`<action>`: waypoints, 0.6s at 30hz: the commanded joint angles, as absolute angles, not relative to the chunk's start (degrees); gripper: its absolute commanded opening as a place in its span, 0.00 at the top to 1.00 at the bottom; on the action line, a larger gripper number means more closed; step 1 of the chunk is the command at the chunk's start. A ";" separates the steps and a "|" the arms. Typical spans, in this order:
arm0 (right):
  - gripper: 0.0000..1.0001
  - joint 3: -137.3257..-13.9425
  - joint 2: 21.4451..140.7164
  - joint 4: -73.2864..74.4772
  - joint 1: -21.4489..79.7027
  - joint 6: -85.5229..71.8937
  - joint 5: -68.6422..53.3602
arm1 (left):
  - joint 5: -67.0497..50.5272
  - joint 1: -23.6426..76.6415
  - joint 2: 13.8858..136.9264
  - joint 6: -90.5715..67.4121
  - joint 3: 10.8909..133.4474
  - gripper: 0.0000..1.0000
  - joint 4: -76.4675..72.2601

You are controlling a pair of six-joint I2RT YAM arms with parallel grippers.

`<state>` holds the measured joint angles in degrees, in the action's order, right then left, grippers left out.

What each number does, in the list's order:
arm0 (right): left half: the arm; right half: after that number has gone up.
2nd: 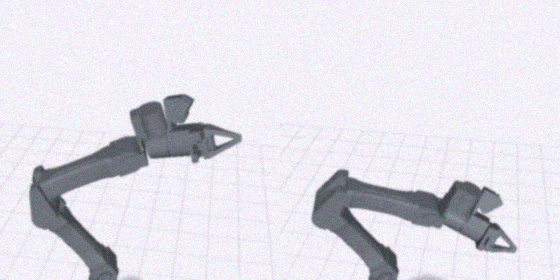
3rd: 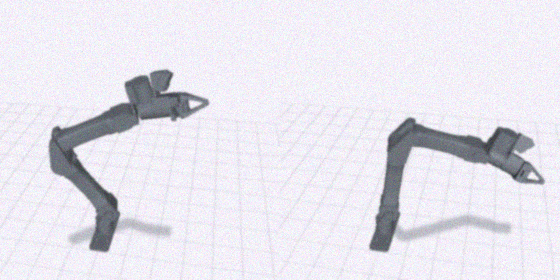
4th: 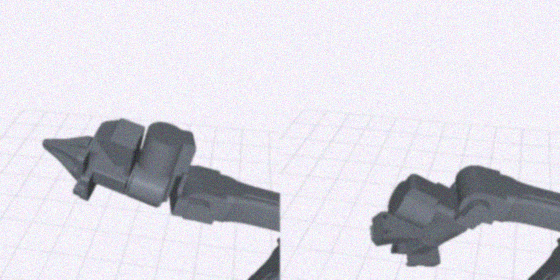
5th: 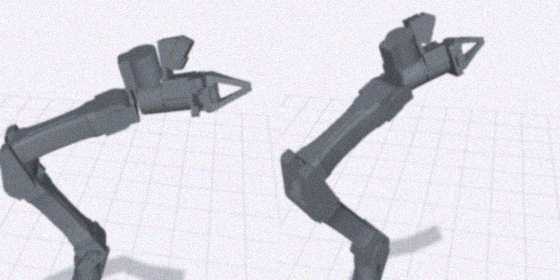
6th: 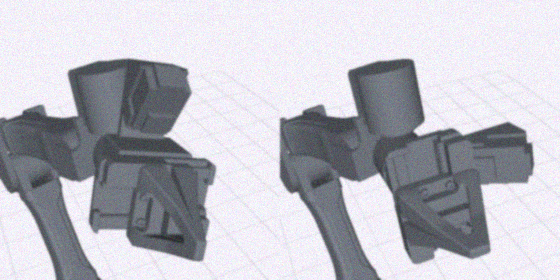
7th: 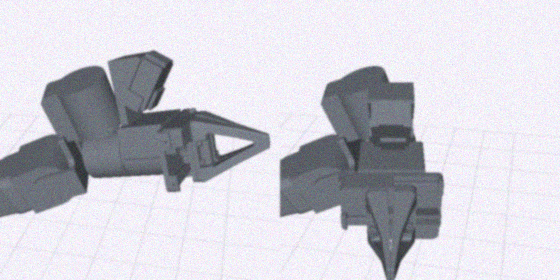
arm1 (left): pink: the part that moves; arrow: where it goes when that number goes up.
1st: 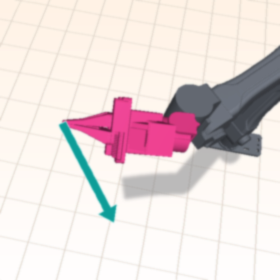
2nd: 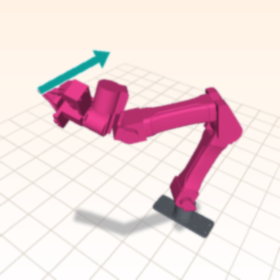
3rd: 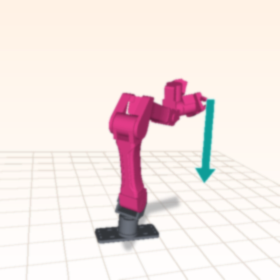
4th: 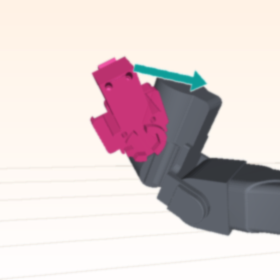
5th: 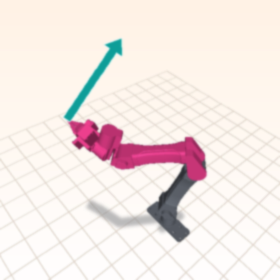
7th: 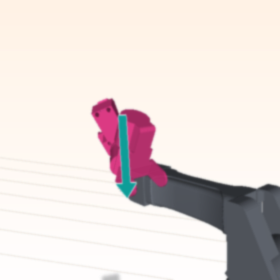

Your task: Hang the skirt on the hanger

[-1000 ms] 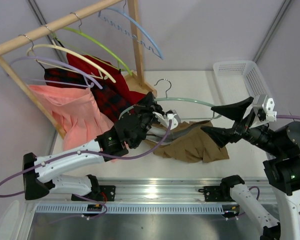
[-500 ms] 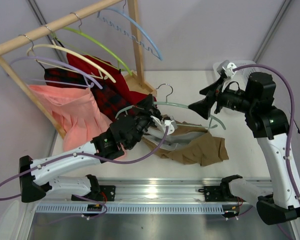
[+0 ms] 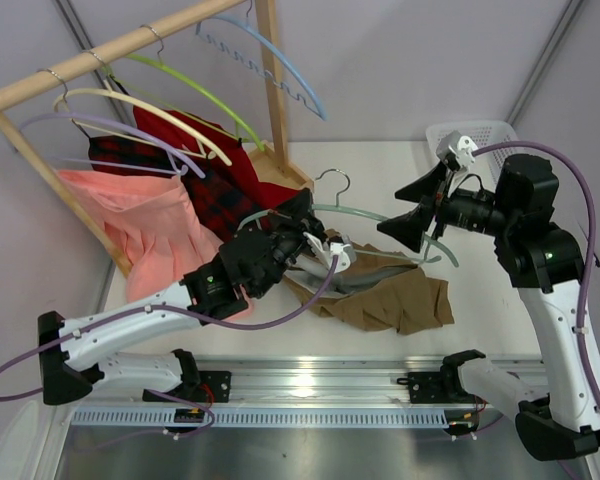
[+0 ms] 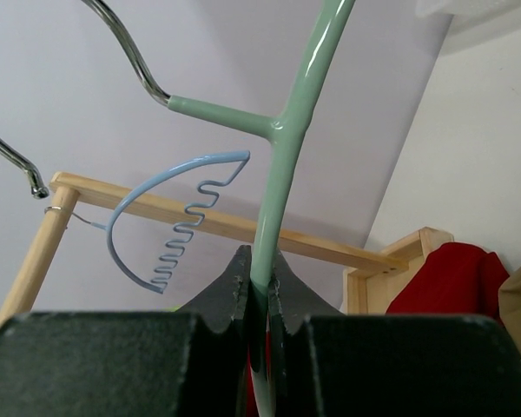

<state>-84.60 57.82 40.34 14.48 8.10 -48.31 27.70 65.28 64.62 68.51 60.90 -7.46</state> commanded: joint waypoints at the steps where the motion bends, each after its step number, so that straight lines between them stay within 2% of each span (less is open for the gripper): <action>1: 0.12 -83.42 56.51 38.15 15.55 6.33 -49.40 | 25.49 65.39 64.51 67.24 66.79 1.00 -12.66; 6: 0.16 -76.65 53.53 34.90 21.52 4.31 -44.92 | 23.73 65.04 66.27 65.66 70.40 1.00 -9.23; 11: 0.24 -74.27 51.59 35.68 21.97 5.88 -39.55 | 21.28 65.04 65.74 63.73 71.71 1.00 -8.88; 12: 0.30 -74.09 51.68 35.77 21.97 5.89 -39.20 | 20.92 65.04 65.57 63.46 72.07 1.00 -8.53; 14: 0.36 -73.57 51.50 35.42 21.97 5.98 -37.89 | 20.48 64.95 65.57 62.58 72.77 1.00 -8.00; 17: 0.60 -72.51 50.54 34.63 21.97 6.15 -35.43 | 19.96 64.86 65.39 62.23 73.30 1.00 -7.82; 18: 0.81 -72.07 50.10 34.19 21.89 6.24 -34.81 | 19.78 64.86 65.30 62.05 73.13 1.00 -7.91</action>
<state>-73.49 50.68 35.51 21.45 6.28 -39.03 23.07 64.90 67.02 67.37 67.83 1.58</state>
